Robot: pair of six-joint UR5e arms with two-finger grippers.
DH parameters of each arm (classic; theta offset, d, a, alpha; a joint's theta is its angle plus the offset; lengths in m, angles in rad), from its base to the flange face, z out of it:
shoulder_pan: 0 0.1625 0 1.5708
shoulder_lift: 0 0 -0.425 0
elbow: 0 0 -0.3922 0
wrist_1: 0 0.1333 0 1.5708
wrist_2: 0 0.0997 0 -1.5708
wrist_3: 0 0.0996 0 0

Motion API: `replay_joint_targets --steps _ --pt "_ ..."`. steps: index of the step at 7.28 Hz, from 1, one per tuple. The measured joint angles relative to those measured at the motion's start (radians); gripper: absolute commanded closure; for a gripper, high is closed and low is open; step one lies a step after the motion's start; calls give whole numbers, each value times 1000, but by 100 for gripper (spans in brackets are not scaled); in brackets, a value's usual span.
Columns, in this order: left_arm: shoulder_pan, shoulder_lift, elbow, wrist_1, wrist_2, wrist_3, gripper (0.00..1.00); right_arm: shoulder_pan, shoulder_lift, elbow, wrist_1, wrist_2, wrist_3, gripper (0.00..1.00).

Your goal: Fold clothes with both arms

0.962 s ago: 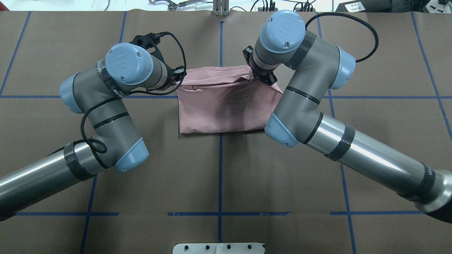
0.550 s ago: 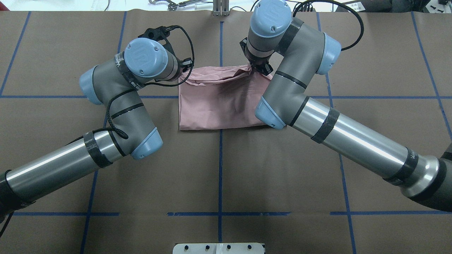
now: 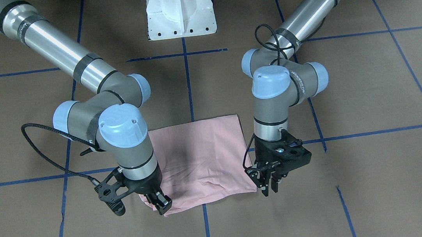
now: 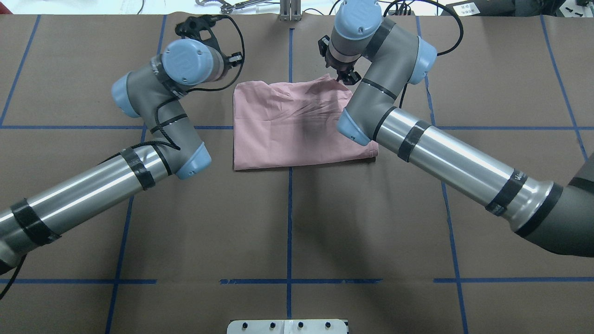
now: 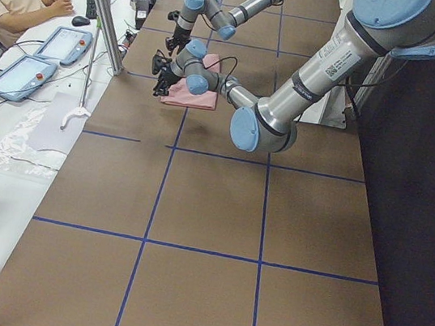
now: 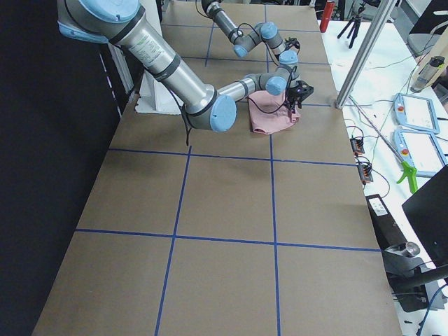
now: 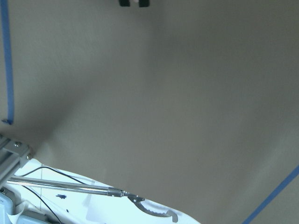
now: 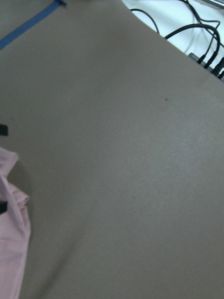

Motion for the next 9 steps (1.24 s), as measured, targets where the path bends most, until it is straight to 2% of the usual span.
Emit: replay_joint_targets --steps 1,2,3,5,7,9 --pt "-15 24 3 -68 -1 27 55 32 3 -18 24 34 -23 0" --pt "-23 53 -23 -101 -27 38 55 56 -28 20 31 66 -65 0" --pt "-37 100 -67 -121 -92 53 54 82 -103 95 31 105 -138 0" --pt "-127 241 -174 -152 -313 218 54 191 -319 252 31 231 -459 0" --pt "-290 391 -248 -156 -540 511 54 352 -491 305 33 384 -842 0" --pt "-479 520 -265 -149 -703 831 54 541 -645 317 11 489 -1267 0"
